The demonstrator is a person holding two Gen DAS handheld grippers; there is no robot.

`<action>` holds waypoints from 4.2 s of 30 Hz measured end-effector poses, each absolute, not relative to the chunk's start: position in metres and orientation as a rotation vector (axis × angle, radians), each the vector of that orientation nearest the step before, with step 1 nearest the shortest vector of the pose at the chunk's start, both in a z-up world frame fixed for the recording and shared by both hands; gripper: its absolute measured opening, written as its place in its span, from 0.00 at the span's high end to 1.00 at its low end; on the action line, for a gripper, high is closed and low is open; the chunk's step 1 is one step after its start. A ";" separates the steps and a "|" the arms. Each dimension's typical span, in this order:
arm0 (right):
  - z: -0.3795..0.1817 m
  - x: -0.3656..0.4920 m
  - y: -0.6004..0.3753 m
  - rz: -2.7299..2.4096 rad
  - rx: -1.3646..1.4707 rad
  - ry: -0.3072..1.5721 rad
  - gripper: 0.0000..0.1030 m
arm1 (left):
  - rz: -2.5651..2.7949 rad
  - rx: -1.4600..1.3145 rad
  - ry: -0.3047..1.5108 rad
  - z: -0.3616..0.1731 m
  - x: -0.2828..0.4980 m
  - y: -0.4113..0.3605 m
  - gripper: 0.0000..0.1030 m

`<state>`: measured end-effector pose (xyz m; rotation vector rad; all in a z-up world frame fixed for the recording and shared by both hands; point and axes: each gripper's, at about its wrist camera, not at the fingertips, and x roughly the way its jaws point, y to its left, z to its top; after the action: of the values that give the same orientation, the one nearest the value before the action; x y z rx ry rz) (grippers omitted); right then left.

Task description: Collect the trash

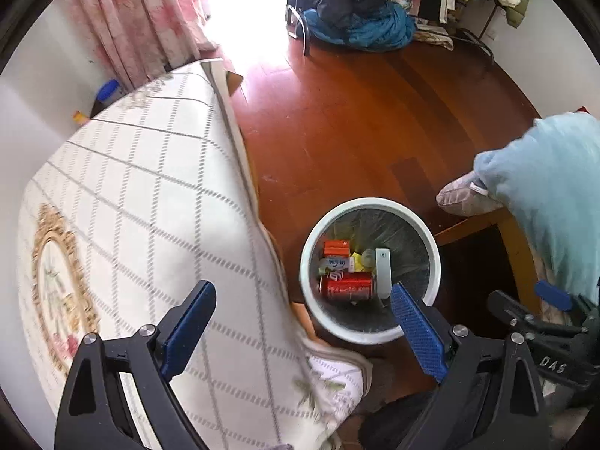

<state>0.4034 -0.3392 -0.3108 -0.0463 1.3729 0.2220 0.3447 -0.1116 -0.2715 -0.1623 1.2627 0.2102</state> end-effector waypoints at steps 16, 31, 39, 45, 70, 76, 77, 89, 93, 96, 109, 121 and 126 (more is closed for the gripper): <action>-0.150 0.290 -0.342 0.335 -0.048 1.174 0.02 | 0.151 -0.178 1.042 -0.134 0.232 -0.128 0.08; -0.017 0.207 -0.352 0.513 0.018 0.997 0.00 | 0.044 -0.266 0.869 -0.042 0.160 -0.112 0.08; 0.018 0.185 -0.354 0.591 0.044 0.967 0.00 | -0.015 -0.312 0.827 -0.018 0.137 -0.107 0.08; 0.032 0.173 -0.353 0.627 0.046 0.960 0.00 | -0.037 -0.307 0.811 -0.008 0.127 -0.109 0.08; 0.039 0.159 -0.357 0.621 0.039 0.961 0.00 | -0.076 -0.317 0.800 -0.005 0.125 -0.118 0.00; 0.041 0.159 -0.357 0.629 0.028 0.955 0.00 | -0.073 -0.318 0.798 -0.004 0.126 -0.118 0.00; 0.042 0.159 -0.357 0.633 0.026 0.954 0.00 | -0.072 -0.317 0.797 -0.003 0.125 -0.118 0.00; 0.044 0.164 -0.351 0.654 0.016 0.958 0.00 | -0.081 -0.329 0.795 0.000 0.125 -0.118 0.00; 0.045 0.164 -0.349 0.657 0.013 0.959 0.00 | -0.084 -0.334 0.798 0.001 0.125 -0.117 0.00; 0.045 0.165 -0.347 0.662 0.013 0.958 0.00 | -0.083 -0.343 0.799 0.001 0.125 -0.116 0.00; 0.045 0.166 -0.342 0.670 0.013 0.959 0.00 | -0.085 -0.343 0.788 0.005 0.124 -0.114 0.00; 0.046 0.166 -0.341 0.672 0.012 0.958 0.00 | -0.084 -0.344 0.789 0.004 0.124 -0.113 0.00; 0.047 0.167 -0.340 0.675 0.009 0.959 0.00 | -0.080 -0.346 0.789 0.003 0.125 -0.113 0.00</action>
<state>0.1672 -0.3402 0.0471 0.0089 0.9589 0.6751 0.1249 -0.1133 0.0028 -0.3458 0.7888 -0.0801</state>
